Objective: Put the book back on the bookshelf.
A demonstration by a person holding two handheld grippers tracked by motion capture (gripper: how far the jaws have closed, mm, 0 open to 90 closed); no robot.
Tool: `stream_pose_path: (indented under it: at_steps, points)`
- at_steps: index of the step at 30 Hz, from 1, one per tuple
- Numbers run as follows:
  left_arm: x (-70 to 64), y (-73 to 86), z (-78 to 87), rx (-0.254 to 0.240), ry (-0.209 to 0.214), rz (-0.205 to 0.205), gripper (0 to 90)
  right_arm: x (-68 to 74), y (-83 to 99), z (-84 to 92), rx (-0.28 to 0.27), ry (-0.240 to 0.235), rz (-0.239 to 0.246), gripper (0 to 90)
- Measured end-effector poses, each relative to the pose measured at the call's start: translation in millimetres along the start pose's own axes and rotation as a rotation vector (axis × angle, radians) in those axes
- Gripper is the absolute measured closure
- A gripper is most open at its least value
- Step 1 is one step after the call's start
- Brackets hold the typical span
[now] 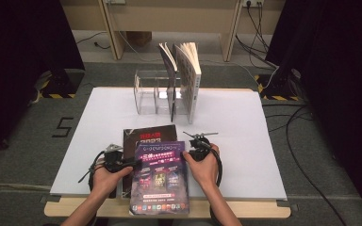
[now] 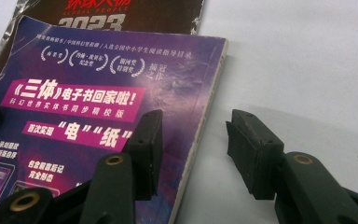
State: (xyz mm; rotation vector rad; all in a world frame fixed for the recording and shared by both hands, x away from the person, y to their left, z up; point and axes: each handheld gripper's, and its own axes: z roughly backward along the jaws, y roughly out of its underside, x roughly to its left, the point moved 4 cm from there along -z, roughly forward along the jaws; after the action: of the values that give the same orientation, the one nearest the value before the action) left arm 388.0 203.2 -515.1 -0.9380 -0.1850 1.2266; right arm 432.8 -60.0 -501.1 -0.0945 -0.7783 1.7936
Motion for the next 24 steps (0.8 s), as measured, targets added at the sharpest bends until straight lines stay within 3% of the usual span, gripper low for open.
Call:
stream_pose_path:
  at_steps: [15, 24]
  points:
    - [-9.2, 7.8, 6.1, 0.017, 0.011, -0.013, 56.8, -0.9, -3.9, -7.8, 0.017, -0.034, -0.031, 54.1]
    - [-12.6, 11.4, 6.4, 0.021, 0.015, -0.021, 56.5, -1.5, -10.0, -11.5, 0.025, -0.025, -0.019, 53.5]
